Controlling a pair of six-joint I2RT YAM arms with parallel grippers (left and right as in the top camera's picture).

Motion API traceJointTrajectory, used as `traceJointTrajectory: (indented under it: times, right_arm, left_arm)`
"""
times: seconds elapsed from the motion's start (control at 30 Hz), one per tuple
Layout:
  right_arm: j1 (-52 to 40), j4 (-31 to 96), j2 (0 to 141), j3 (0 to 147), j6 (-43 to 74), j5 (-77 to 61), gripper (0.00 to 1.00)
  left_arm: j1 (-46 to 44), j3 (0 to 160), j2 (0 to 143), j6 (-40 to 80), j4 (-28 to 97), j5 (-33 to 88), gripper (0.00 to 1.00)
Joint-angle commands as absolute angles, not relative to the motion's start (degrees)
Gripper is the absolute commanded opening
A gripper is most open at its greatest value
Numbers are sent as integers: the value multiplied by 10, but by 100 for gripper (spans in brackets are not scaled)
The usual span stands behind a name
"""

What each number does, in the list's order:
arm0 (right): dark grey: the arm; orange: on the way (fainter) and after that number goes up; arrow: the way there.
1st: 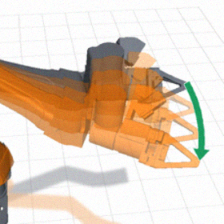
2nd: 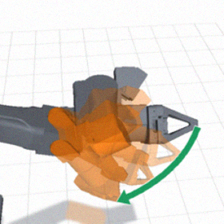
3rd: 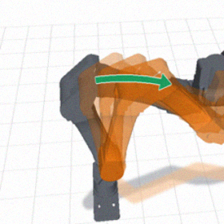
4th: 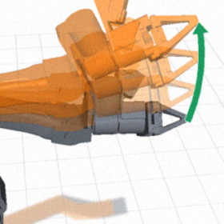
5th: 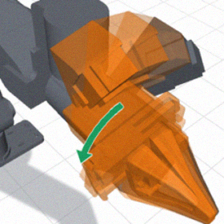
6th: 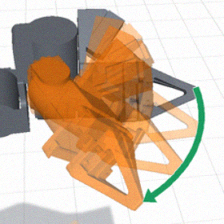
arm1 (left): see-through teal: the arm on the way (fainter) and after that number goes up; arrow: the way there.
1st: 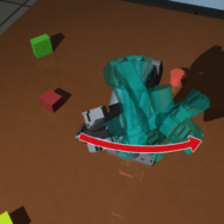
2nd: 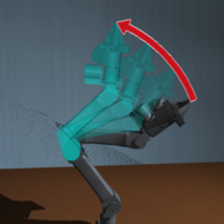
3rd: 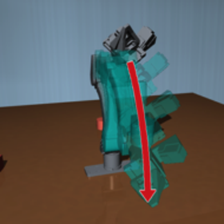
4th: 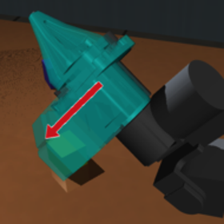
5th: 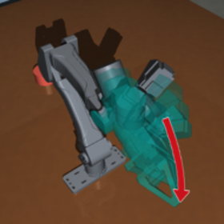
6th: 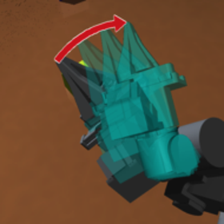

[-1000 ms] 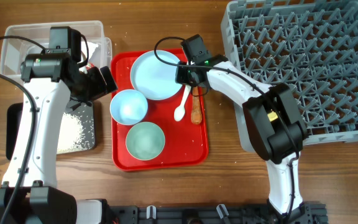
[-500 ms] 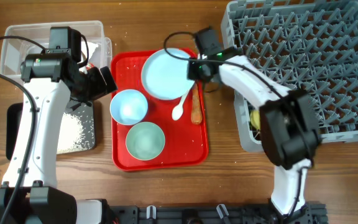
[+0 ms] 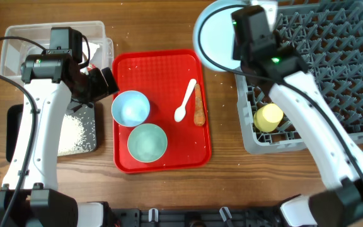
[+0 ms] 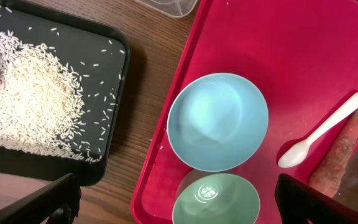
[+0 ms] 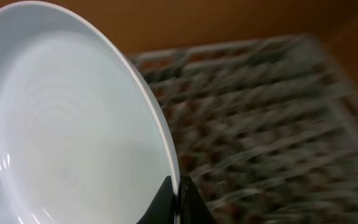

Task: Sort waste into correct bins and load items into the dishwasher rack
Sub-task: 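Grasp the light-blue plate rim with the right gripper and lift, then stand the light-blue plate upright in the rack's back-right slots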

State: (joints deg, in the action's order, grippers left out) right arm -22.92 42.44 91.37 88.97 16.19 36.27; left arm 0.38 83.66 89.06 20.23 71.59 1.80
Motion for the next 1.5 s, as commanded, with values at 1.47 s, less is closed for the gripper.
traceJointTrajectory:
  times: [1.47]
  right_arm:
    - [133, 159, 1040, 895, -393, 330, 4]
  left_arm:
    - [3, 843, 889, 203, 715, 23, 100]
